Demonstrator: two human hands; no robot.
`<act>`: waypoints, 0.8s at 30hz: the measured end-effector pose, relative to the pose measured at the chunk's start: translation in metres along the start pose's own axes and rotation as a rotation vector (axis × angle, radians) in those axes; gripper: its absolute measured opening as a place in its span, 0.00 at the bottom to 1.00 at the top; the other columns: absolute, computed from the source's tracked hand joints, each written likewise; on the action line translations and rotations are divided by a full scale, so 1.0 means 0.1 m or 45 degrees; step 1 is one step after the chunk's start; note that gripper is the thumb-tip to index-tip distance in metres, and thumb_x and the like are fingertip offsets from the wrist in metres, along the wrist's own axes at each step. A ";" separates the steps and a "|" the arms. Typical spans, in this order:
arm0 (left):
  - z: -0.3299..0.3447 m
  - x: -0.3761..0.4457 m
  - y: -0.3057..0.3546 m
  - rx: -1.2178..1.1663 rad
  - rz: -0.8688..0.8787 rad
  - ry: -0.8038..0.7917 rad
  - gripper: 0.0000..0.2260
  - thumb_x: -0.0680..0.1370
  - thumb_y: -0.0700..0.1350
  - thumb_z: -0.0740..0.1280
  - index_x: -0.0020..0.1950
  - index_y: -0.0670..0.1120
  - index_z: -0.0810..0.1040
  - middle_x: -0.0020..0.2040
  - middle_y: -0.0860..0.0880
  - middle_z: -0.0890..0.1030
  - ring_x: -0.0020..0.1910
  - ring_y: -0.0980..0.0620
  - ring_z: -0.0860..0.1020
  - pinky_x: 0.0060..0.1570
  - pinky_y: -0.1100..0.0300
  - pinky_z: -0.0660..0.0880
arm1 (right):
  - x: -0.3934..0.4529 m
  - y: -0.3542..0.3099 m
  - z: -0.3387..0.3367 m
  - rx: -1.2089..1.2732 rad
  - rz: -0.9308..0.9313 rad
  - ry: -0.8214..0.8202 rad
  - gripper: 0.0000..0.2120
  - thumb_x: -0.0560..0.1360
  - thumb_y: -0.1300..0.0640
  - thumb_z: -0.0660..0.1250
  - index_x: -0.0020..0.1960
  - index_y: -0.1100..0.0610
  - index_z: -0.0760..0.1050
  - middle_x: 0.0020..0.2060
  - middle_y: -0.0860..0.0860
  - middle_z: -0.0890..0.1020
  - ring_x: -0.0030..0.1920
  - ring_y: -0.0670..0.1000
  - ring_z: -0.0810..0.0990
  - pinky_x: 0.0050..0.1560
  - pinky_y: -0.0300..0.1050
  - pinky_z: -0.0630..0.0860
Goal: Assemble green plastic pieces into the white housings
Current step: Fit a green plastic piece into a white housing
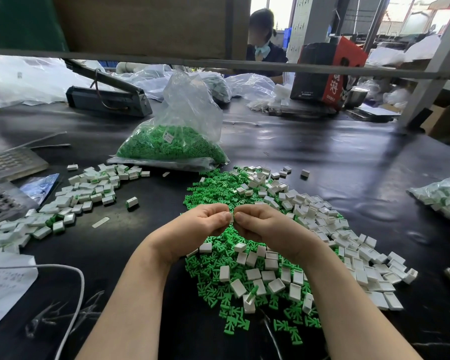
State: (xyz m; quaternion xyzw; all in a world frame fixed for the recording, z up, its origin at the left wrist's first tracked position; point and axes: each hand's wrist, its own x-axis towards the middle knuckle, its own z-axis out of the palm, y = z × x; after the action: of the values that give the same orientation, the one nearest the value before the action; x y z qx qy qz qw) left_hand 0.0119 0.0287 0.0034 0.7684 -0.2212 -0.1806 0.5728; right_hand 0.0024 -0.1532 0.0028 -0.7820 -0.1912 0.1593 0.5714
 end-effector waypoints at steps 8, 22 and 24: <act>0.00 -0.01 -0.01 0.029 0.010 0.016 0.08 0.83 0.43 0.59 0.45 0.43 0.71 0.34 0.54 0.65 0.35 0.57 0.64 0.41 0.61 0.63 | 0.01 0.03 0.00 -0.003 -0.006 0.011 0.09 0.83 0.60 0.58 0.47 0.61 0.73 0.34 0.49 0.69 0.37 0.47 0.67 0.46 0.46 0.67; -0.03 0.00 -0.04 -0.008 0.020 0.012 0.07 0.83 0.43 0.60 0.46 0.44 0.72 0.35 0.54 0.67 0.36 0.58 0.66 0.45 0.59 0.65 | 0.02 0.04 -0.01 0.043 -0.012 0.008 0.09 0.83 0.60 0.58 0.46 0.60 0.73 0.34 0.48 0.70 0.36 0.45 0.67 0.41 0.39 0.67; -0.03 0.00 -0.04 -0.022 0.019 0.017 0.08 0.83 0.43 0.60 0.45 0.45 0.73 0.34 0.55 0.68 0.35 0.59 0.66 0.43 0.62 0.66 | 0.03 0.03 -0.01 0.031 -0.013 0.001 0.10 0.83 0.60 0.58 0.45 0.60 0.72 0.34 0.49 0.69 0.36 0.46 0.67 0.41 0.39 0.67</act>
State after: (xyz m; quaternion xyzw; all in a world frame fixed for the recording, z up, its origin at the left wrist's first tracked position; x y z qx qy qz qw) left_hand 0.0139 0.0326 0.0002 0.7630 -0.2214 -0.1731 0.5821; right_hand 0.0057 -0.1536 0.0002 -0.7740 -0.1932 0.1584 0.5818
